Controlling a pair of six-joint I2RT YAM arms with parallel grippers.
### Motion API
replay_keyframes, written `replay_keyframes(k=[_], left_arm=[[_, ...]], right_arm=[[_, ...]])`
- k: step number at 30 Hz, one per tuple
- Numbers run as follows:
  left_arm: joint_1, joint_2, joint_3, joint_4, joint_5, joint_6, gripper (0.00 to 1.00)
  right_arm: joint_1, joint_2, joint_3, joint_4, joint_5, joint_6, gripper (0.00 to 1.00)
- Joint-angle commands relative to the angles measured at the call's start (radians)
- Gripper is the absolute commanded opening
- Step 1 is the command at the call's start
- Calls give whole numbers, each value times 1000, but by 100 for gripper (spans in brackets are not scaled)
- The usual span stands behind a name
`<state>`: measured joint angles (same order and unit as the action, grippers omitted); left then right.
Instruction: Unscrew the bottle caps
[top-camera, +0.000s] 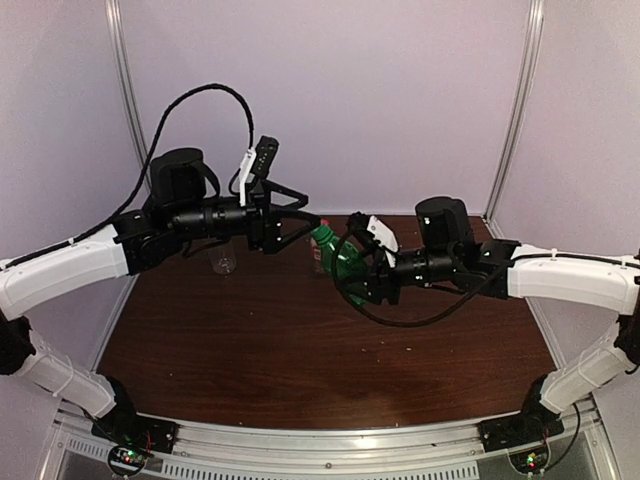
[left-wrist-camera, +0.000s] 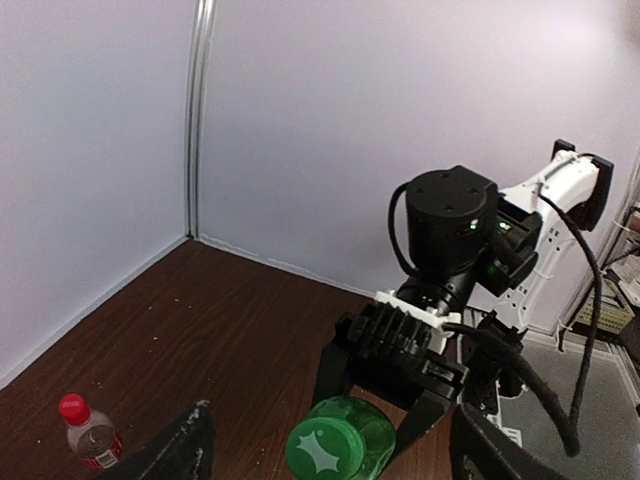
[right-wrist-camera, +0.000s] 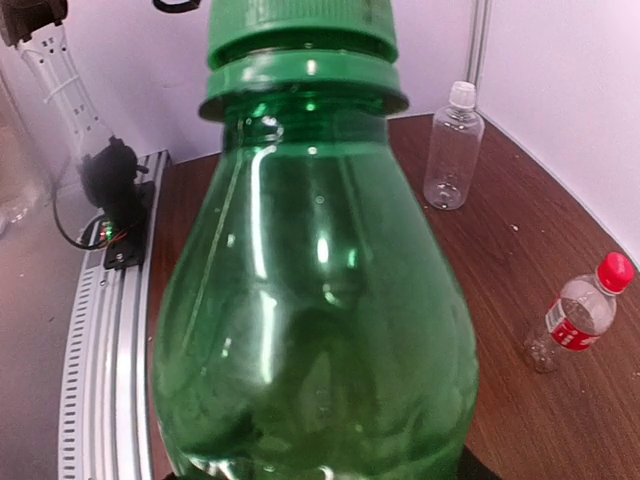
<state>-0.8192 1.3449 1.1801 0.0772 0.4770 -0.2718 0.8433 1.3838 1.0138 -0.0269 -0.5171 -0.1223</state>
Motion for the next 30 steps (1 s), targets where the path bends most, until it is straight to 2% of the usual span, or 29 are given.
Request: replay_keyframes(k=[1,5,10,16,20,28,30], left_arm=[[14,-30,-31,42,264,109,82],[14,-20,-48,114,395,113,82],[14,14,-54,213,498,62,79],[14,47,-53,282,531,-2,70],[14,59,-52,282,534,-13,61],[14,66,-66,305,538,-32,50],[13,69,-67,310,536,-38,42]], right_arm=[[-11,-11,59,-47,-266,-31,45],[-14,17,94,-63,-447,-27,45],[-17,49,114,-36,-564,0,45],[-16,76,129,-49,-589,1,45],[-16,75,126,-34,-594,12,44],[-21,73,123,-18,-585,24,43],[-23,73,122,-16,-574,27,43]])
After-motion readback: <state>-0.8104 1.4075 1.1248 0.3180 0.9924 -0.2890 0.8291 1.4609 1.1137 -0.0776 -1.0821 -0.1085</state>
